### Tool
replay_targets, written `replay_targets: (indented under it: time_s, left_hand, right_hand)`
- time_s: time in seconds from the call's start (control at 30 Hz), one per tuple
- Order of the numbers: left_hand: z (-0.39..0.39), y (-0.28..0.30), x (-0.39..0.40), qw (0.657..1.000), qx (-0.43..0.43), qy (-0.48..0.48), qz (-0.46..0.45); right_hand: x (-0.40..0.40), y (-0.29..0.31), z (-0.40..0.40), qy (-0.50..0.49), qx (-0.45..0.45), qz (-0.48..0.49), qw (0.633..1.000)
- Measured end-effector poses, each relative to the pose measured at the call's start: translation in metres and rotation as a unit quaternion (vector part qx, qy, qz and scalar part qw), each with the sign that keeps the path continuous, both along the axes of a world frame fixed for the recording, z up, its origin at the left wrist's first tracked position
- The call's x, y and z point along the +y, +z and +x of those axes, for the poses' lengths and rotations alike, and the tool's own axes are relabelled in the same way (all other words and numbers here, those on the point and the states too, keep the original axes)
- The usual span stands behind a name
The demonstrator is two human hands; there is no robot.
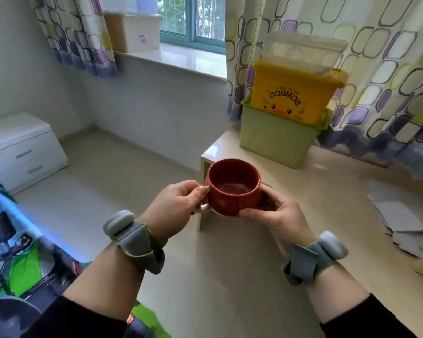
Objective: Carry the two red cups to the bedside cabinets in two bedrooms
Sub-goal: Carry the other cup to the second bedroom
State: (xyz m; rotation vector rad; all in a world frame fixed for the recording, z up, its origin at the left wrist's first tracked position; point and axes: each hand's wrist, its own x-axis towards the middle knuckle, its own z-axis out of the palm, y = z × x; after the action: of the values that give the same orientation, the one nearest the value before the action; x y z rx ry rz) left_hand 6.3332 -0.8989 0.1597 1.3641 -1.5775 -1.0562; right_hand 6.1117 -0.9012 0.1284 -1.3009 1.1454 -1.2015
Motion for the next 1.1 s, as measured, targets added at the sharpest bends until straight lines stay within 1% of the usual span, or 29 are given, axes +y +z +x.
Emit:
replay_targets:
  time_s: [0.2,0.23,0.43,0.63,0.77,0.8,0.87,0.93,1.1]
  left_hand:
    - [0.027,-0.009,-0.088,0.999,0.011,0.04,-0.002]
    - [0.028,-0.01,-0.092,0.999,0.016,0.041,0.0]
    - [0.078,-0.007,-0.18,0.997,0.041,0.068,-0.016]
    - [0.139,-0.005,-0.248,0.993,0.017,0.117,-0.016]
    - [0.185,-0.01,-0.295,0.984,0.04,0.171,-0.009]
    - [0.188,-0.011,-0.298,0.983,0.045,0.178,-0.004]
    - [0.213,-0.016,-0.327,0.975,0.05,0.217,-0.01]
    - [0.224,-0.012,-0.341,0.972,0.052,0.23,-0.008]
    - [0.276,-0.002,-0.402,0.953,0.048,0.3,-0.011]
  right_hand:
    - [-0.101,-0.006,0.031,0.041,-0.022,0.006,0.999]
    - [-0.105,-0.006,0.033,0.045,-0.028,0.006,0.999]
    - [-0.205,0.001,0.084,0.09,-0.049,0.008,0.995]
    - [-0.291,0.01,0.148,0.151,-0.059,0.026,0.986]
    - [-0.359,0.007,0.199,0.211,-0.064,0.035,0.975]
    - [-0.363,0.009,0.203,0.218,-0.066,0.036,0.973]
    - [-0.406,0.001,0.233,0.248,-0.067,0.046,0.965]
    - [-0.428,0.002,0.249,0.263,-0.06,0.042,0.962]
    - [-0.524,0.006,0.32,0.355,-0.048,0.038,0.933]
